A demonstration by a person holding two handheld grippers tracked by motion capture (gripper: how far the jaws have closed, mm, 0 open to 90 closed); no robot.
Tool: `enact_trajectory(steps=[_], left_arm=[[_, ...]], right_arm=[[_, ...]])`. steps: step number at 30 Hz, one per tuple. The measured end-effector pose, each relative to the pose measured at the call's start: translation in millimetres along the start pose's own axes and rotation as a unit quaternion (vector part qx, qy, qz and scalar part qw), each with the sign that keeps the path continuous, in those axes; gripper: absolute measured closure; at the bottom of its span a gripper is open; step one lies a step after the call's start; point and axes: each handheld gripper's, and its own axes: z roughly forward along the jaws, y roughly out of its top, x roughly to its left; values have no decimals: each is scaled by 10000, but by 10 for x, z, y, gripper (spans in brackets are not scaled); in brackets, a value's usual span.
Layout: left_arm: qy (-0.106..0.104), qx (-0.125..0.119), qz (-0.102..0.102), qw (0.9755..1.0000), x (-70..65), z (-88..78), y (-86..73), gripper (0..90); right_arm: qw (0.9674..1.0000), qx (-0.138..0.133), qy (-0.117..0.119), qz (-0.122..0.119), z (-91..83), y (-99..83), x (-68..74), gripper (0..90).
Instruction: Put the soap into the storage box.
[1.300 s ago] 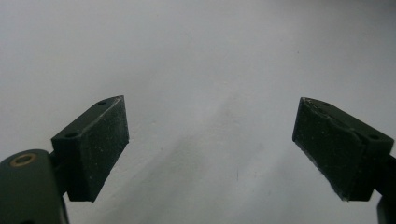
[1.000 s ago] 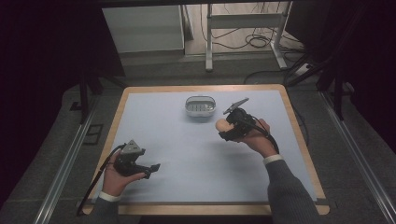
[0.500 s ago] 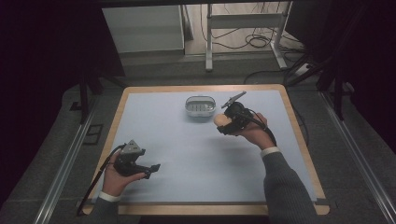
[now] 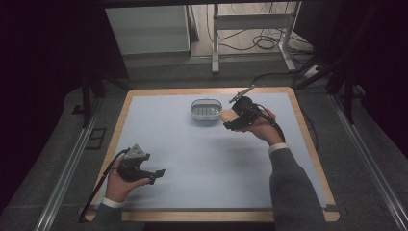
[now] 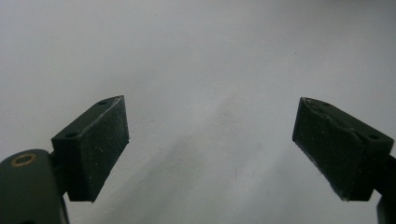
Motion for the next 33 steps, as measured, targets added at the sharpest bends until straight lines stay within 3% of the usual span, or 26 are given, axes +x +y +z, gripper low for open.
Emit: enact_trajectory(steps=[17,21,33], left_arm=[[-28,-27,10,10000,14,-18,2,111],[-25,-31,14,10000,18,-24,3,111],[-63,-97,-20,9999,31,-27,5,111]], right_arm=[[9999,91,13,50,123,216,-141,323],[9998,57,195,13,188,271,-164,323],[9996,165,211,-31,354,448,-186,323]])
